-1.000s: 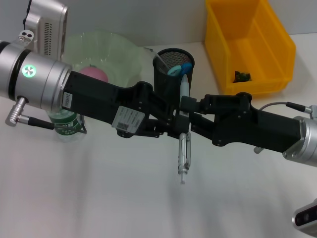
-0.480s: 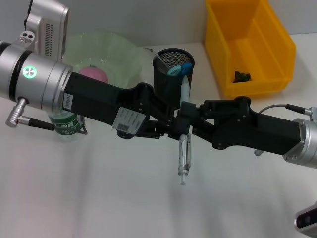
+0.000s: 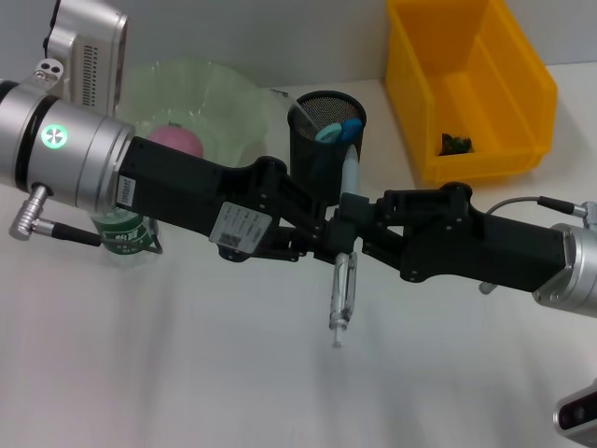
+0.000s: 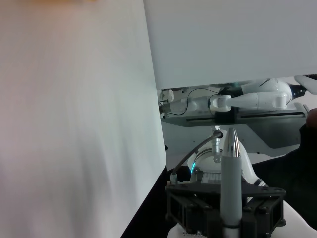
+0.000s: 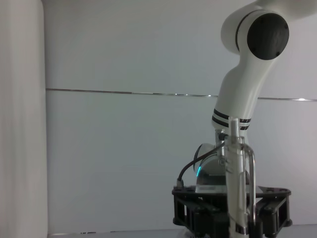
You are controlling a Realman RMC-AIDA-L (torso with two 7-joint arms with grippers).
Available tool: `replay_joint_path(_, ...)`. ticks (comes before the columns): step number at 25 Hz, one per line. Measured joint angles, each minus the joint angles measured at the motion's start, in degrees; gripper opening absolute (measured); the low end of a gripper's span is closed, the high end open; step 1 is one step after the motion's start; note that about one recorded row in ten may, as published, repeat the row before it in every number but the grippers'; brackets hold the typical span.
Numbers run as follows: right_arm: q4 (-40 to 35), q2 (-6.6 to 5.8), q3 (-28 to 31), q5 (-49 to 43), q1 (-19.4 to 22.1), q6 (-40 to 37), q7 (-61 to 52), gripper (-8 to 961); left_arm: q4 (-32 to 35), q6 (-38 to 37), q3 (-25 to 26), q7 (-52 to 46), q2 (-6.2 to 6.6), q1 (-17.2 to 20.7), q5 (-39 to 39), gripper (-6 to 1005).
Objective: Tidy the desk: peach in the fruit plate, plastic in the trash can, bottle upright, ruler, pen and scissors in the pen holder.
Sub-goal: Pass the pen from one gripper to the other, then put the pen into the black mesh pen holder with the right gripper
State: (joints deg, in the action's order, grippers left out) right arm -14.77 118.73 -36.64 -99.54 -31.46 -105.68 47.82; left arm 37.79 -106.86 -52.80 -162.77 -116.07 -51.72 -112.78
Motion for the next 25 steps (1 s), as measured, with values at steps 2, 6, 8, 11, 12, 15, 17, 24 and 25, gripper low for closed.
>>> replay_joint_path(2, 0.0, 0.0, 0.01, -0.04, 0.0, 0.02, 0.08, 133, 0.0, 0.1, -0.07, 0.0, 0.08, 0.06, -0.07, 133)
replay_joint_path(6, 0.17, 0.01, 0.06, -0.1, 0.01, 0.02, 1.06, 134, 0.03, 0.61, -0.04, 0.0, 0.26, 0.15, -0.27, 179)
replay_joint_path(8, 0.28, 0.0, 0.1, -0.1, 0.01, 0.02, 1.26, 134, 0.03, 0.66, -0.04, 0.0, 0.31, 0.2, -0.35, 209)
replay_joint_path(11, 0.41, -0.02, 0.19, -0.1, -0.05, 0.01, 1.29, 135, 0.02, 0.72, -0.03, 0.0, 0.32, 0.32, -0.43, 255)
replay_joint_path(12, 0.43, -0.03, 0.2, -0.1, -0.07, 0.01, 1.29, 135, 0.02, 0.72, -0.03, 0.0, 0.32, 0.32, -0.43, 270)
replay_joint_path(15, 0.45, -0.06, 0.25, -0.1, -0.09, 0.14, 1.31, 136, 0.02, 0.75, -0.02, 0.06, 0.32, 0.42, -0.43, 316)
replay_joint_path(17, 0.45, -0.07, 0.26, -0.1, -0.09, 0.48, 1.31, 136, 0.01, 0.54, -0.01, 0.75, 0.32, 0.67, -0.09, 402)
replay_joint_path(24, 0.66, -0.09, 0.59, 0.19, -0.01, 1.46, -0.64, 137, 0.27, -0.47, 0.38, 5.41, 0.21, 1.58, 0.0, 680)
replay_joint_path(25, 0.59, -0.09, 0.68, 0.4, 0.03, 1.48, -2.1, 137, 0.27, -0.47, 0.38, 5.41, 0.21, 1.58, 0.0, 718)
